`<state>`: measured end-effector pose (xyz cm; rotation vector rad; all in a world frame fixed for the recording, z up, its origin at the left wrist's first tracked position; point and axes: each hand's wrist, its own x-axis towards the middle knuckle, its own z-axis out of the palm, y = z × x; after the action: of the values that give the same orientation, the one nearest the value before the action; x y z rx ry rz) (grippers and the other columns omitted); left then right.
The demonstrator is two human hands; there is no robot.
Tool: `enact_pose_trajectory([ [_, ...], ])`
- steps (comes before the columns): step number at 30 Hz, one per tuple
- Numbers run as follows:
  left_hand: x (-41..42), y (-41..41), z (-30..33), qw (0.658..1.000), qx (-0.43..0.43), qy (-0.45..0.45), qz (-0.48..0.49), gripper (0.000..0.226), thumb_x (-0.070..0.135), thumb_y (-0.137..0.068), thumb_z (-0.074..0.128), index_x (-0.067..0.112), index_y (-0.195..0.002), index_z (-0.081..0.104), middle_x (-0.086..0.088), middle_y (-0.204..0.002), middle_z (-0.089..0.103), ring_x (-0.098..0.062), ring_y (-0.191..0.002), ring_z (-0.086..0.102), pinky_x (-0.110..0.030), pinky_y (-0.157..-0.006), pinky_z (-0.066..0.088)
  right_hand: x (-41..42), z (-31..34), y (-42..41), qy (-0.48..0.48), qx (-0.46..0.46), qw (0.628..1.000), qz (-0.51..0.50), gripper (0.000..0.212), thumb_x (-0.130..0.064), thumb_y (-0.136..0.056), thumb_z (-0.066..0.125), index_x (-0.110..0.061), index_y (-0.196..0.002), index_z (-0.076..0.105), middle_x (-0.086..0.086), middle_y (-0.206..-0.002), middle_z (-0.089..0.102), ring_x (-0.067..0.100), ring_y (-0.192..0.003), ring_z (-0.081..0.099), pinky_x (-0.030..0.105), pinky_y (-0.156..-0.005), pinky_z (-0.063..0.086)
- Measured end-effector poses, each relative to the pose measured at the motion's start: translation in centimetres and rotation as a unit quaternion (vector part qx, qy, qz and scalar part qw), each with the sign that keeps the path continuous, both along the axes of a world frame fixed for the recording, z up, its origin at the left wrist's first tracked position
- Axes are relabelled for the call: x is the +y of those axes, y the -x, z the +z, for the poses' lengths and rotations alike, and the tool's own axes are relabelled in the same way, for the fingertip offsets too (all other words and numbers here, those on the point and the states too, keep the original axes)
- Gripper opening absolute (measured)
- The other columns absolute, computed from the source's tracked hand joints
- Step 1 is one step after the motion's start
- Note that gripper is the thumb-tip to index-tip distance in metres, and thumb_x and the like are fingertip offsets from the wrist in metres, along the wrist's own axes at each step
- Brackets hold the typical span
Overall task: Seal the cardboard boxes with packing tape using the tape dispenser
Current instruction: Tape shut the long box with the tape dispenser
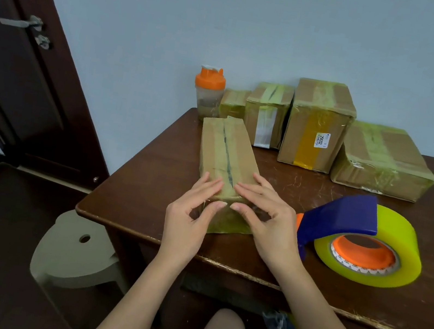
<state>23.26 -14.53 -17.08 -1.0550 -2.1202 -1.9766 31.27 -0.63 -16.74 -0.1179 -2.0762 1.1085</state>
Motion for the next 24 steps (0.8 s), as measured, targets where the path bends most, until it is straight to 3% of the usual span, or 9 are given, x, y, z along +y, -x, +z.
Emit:
enact_pose_trajectory([
  [2, 0.2, 0.0, -0.1, 1.000, 0.009, -0.003, 0.011, 0.035, 0.010, -0.085, 0.070, 0.021, -0.119, 0.066, 0.002, -0.127, 0.065, 0.003, -0.131, 0.046, -0.010, -0.099, 0.041, -0.1, -0.2, 0.2, 0.007, 0.011, 1.000, -0.009, 0.034, -0.030, -0.082, 0.067, -0.025, -0.115, 0.066, -0.010, -0.118, 0.066, 0.004, -0.132, 0.044, 0.034, -0.110, 0.040],
  [6, 0.4, 0.2, -0.4, 0.998, 0.045, -0.016, 0.030, 0.029, 0.005, -0.084, 0.070, 0.019, -0.110, 0.070, 0.014, -0.114, 0.067, 0.001, -0.126, 0.051, -0.011, -0.101, 0.040, 0.0, -0.4, 0.6, -0.010, 0.040, 0.999, -0.031, 0.027, -0.024, -0.082, 0.070, -0.020, -0.109, 0.071, -0.007, -0.111, 0.070, 0.008, -0.126, 0.052, 0.028, -0.110, 0.039],
  [12, 1.3, 0.3, -0.2, 0.996, 0.033, -0.050, 0.070, 0.027, -0.004, -0.083, 0.070, 0.020, -0.093, 0.074, 0.015, -0.098, 0.072, -0.001, -0.115, 0.061, -0.019, -0.099, 0.046, -0.5, -0.6, 1.4, 0.018, 0.060, 0.996, -0.066, 0.015, -0.001, -0.081, 0.073, -0.009, -0.093, 0.077, -0.003, -0.097, 0.074, 0.016, -0.115, 0.062, 0.021, -0.104, 0.043],
  [17, 0.8, 0.3, 0.1, 0.997, 0.026, -0.058, 0.048, 0.027, -0.002, -0.083, 0.071, 0.021, -0.095, 0.074, 0.015, -0.100, 0.072, -0.004, -0.114, 0.062, -0.018, -0.095, 0.049, 0.1, 0.4, 0.4, 0.034, 0.026, 0.998, -0.039, 0.021, -0.010, -0.081, 0.076, -0.014, -0.102, 0.075, -0.002, -0.108, 0.072, 0.007, -0.118, 0.060, 0.019, -0.102, 0.044],
  [20, 0.2, 0.5, 0.0, 0.997, 0.015, -0.069, 0.034, 0.024, 0.001, -0.084, 0.070, 0.014, -0.104, 0.073, 0.005, -0.109, 0.071, -0.008, -0.115, 0.063, -0.018, -0.093, 0.050, 0.6, 0.7, -0.4, 0.044, 0.015, 0.998, -0.043, 0.029, -0.017, -0.078, 0.078, -0.015, -0.107, 0.074, -0.002, -0.116, 0.069, -0.001, -0.118, 0.058, 0.016, -0.100, 0.045],
  [24, 0.0, 0.9, -0.4, 0.997, 0.031, -0.059, 0.039, 0.024, -0.001, -0.085, 0.067, 0.013, -0.103, 0.072, 0.001, -0.109, 0.072, -0.008, -0.115, 0.063, -0.019, -0.095, 0.049, 0.4, 0.3, 0.1, 0.022, 0.035, 0.997, -0.065, 0.018, -0.007, -0.081, 0.075, -0.013, -0.098, 0.076, -0.003, -0.108, 0.071, 0.005, -0.118, 0.060, 0.021, -0.102, 0.046],
])
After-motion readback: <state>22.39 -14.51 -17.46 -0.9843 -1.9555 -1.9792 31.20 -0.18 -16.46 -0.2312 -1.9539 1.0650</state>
